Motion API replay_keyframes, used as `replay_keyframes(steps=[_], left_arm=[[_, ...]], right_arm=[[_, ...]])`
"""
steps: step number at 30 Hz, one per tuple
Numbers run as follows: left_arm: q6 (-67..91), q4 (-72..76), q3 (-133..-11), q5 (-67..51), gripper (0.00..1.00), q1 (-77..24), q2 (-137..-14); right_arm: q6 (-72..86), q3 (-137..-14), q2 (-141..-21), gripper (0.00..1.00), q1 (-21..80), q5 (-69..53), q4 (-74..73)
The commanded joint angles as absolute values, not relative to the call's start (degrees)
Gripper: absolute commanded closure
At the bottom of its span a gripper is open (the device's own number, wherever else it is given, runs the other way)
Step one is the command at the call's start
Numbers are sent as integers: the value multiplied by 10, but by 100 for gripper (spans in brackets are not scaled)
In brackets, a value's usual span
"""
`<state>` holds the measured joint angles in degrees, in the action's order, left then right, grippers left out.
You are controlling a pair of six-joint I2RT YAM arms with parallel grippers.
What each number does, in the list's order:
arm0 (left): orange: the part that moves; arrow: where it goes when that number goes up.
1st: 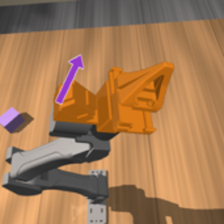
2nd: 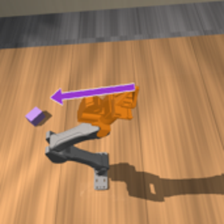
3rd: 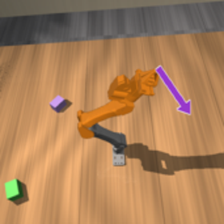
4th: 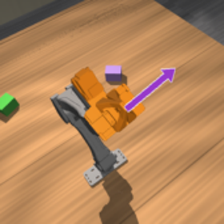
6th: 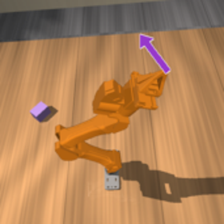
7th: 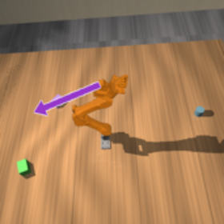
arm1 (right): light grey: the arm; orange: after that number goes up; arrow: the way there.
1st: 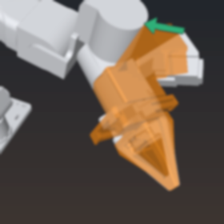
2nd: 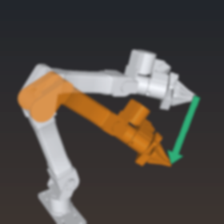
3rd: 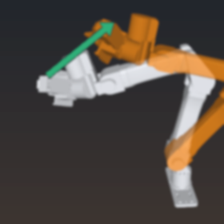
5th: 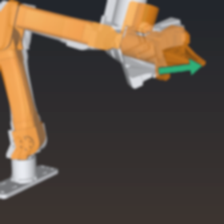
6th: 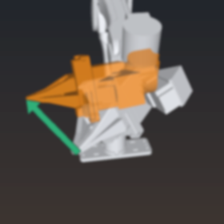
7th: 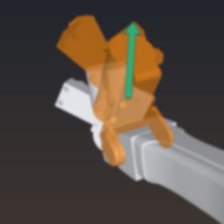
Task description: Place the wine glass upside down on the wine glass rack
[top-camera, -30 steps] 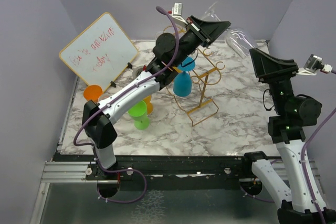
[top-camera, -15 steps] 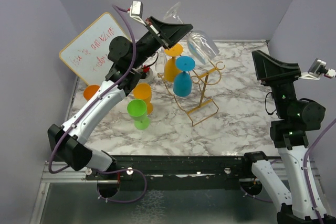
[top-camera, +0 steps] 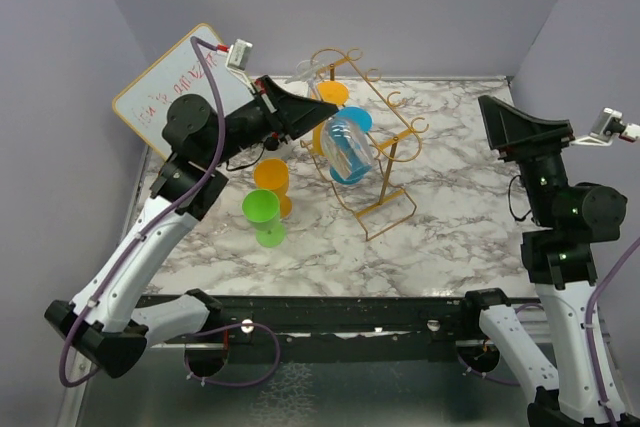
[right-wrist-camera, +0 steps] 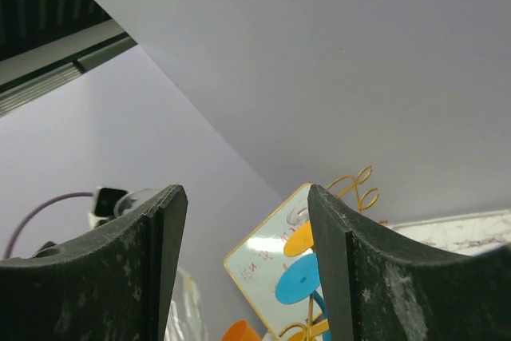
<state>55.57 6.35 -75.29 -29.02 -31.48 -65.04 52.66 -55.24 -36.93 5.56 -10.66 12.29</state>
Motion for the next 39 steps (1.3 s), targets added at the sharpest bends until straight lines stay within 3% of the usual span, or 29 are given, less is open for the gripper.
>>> replay_keyframes(steps=[1,19,26,39], left_arm=[[406,2,-742,-341,100,-315,-602],[64,17,-595,-372,100,-368,-598],[-20,27,-583,-322,100,-431,-634],[-50,92,-574,-263,100,-441,-666]], right_arm=[[503,-551,-374,33,57,-107,54],[444,-484,-324,36,58,-12,-220],[447,-460,-314,36,57,-12,-233],[451,-451,-331,36,57,-19,-221]])
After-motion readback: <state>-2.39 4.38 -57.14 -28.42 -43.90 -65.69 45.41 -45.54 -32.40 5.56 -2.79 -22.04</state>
